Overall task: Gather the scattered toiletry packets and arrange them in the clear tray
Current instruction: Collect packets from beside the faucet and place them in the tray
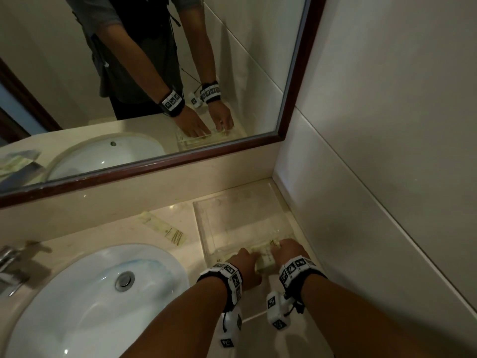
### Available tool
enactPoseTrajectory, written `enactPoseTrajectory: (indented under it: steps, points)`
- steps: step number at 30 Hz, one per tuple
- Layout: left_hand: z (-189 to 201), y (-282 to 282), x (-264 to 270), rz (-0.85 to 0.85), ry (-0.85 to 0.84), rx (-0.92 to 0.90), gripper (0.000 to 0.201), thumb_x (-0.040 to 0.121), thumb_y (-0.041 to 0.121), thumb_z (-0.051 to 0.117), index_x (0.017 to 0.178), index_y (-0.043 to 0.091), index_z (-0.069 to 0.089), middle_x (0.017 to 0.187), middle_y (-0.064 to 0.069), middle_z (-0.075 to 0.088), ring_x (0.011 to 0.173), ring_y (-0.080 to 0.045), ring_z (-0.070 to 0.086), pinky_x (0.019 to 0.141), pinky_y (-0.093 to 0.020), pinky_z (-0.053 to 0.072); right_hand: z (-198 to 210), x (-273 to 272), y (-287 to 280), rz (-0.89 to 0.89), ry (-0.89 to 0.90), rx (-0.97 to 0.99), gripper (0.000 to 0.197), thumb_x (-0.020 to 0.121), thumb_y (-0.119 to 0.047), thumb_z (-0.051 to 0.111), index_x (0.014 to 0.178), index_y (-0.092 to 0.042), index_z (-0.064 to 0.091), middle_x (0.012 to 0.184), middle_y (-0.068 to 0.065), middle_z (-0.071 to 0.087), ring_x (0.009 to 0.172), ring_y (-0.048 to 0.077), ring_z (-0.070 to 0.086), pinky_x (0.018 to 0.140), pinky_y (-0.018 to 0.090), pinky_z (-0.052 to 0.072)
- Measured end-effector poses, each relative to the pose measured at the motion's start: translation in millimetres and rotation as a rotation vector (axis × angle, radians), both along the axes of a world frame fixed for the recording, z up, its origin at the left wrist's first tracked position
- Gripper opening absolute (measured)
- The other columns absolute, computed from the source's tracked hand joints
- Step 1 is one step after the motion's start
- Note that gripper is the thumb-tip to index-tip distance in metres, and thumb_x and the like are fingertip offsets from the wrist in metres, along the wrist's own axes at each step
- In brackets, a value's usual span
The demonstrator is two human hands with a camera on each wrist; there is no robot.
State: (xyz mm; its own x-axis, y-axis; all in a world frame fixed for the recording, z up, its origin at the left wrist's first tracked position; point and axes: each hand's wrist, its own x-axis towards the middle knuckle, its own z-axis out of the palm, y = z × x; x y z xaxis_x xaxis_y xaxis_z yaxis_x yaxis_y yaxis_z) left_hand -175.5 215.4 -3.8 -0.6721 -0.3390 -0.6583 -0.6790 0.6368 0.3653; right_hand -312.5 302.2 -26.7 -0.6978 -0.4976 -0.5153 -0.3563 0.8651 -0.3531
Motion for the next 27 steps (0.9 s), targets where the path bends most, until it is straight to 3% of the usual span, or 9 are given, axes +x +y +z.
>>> enactPoseTrajectory:
  steps: [2, 8, 11, 14, 16, 19, 21, 24, 27]
  points:
    - [-1.1, -0.8, 2.3, 0.003, -0.014, 0.016, 0.076, 0.089, 0.043, 0.062, 0.153, 0.028, 0.024, 0.144, -0.012, 0.035, 0.125, -0.036, 0.050, 0.098, -0.041, 0.047, 0.2, -0.7, -0.2, 0.010, 0.017, 0.020, 0.038, 0.103, -0.036, 0.048, 0.127, -0.012, 0.063, 0.135, 0.010, 0.059, 0.123, 0.028, 0.056, 0.097, 0.030, 0.045]
    - [11.5, -3.5, 2.2, 0.018, -0.020, 0.041, 0.076, 0.091, 0.038, 0.064, 0.154, 0.026, 0.023, 0.146, -0.013, 0.035, 0.129, -0.036, 0.048, 0.103, -0.042, 0.045, 11.2, 1.9, 0.3, 0.006, 0.020, 0.007, 0.051, 0.088, -0.056, 0.054, 0.125, -0.020, 0.058, 0.125, 0.009, 0.062, 0.111, 0.032, 0.061, 0.091, 0.038, 0.051]
    - [16.1, -6.6, 4.8, 0.003, -0.028, 0.018, 0.077, 0.091, 0.043, 0.062, 0.154, 0.025, 0.022, 0.148, -0.014, 0.034, 0.132, -0.035, 0.045, 0.105, -0.042, 0.043, 24.4, 2.1, 8.4, 0.004, 0.090, -0.015, 0.047, 0.088, -0.054, 0.054, 0.125, -0.025, 0.057, 0.124, 0.007, 0.054, 0.111, 0.029, 0.059, 0.092, 0.038, 0.049]
    - [18.3, -9.3, 8.8, 0.007, -0.037, 0.009, 0.071, 0.092, 0.043, 0.061, 0.153, 0.025, 0.028, 0.149, -0.012, 0.035, 0.132, -0.034, 0.045, 0.106, -0.041, 0.043, 37.1, 5.7, 13.1, 0.065, 0.092, -0.057, 0.025, 0.088, -0.044, 0.050, 0.100, -0.027, 0.064, 0.107, 0.002, 0.062, 0.093, 0.025, 0.061, 0.082, 0.034, 0.051]
    - [16.3, -10.8, 12.2, 0.003, -0.052, 0.016, 0.066, 0.093, 0.043, 0.060, 0.151, 0.028, 0.034, 0.149, -0.009, 0.037, 0.132, -0.032, 0.046, 0.106, -0.041, 0.043, 41.6, 13.9, 13.2, 0.200, 0.050, -0.043, 0.025, 0.085, -0.042, 0.049, 0.090, -0.024, 0.065, 0.092, 0.000, 0.067, 0.085, 0.023, 0.063, 0.076, 0.033, 0.052]
    - [10.2, -11.1, 15.4, -0.009, -0.069, -0.004, 0.064, 0.091, 0.046, 0.061, 0.149, 0.032, 0.038, 0.148, -0.009, 0.038, 0.131, -0.031, 0.047, 0.106, -0.041, 0.043, 39.3, 24.2, 11.6, 0.323, 0.012, -0.004, 0.038, 0.083, -0.044, 0.051, 0.118, -0.036, 0.063, 0.117, -0.005, 0.065, 0.106, 0.019, 0.061, 0.086, 0.031, 0.048]
    - [8.6, -10.1, 15.6, -0.035, -0.080, -0.043, 0.063, 0.091, 0.047, 0.060, 0.148, 0.031, 0.040, 0.148, -0.009, 0.038, 0.132, -0.032, 0.045, 0.107, -0.041, 0.042, 33.5, 29.2, 7.2, 0.424, 0.009, 0.063, 0.049, 0.088, -0.040, 0.052, 0.135, -0.031, 0.055, 0.137, 0.002, 0.054, 0.122, 0.023, 0.055, 0.098, 0.033, 0.045]
    - [7.9, -7.9, 15.7, -0.092, -0.109, -0.099, 0.063, 0.091, 0.050, 0.058, 0.148, 0.029, 0.042, 0.149, -0.009, 0.037, 0.135, -0.033, 0.040, 0.109, -0.042, 0.039, 27.6, 37.6, 2.3, 0.512, 0.043, 0.137, 0.049, 0.092, -0.041, 0.052, 0.138, -0.026, 0.053, 0.138, 0.014, 0.048, 0.123, 0.032, 0.054, 0.102, 0.039, 0.046]
    - [7.0, -4.0, 18.6, -0.136, -0.139, -0.112, 0.062, 0.092, 0.051, 0.056, 0.146, 0.024, 0.046, 0.147, -0.009, 0.038, 0.133, -0.033, 0.038, 0.109, -0.042, 0.038, 23.1, 41.4, 0.6, 0.525, 0.038, 0.144, 0.045, 0.086, -0.046, 0.053, 0.128, -0.029, 0.055, 0.134, 0.014, 0.049, 0.117, 0.032, 0.056, 0.099, 0.041, 0.049]
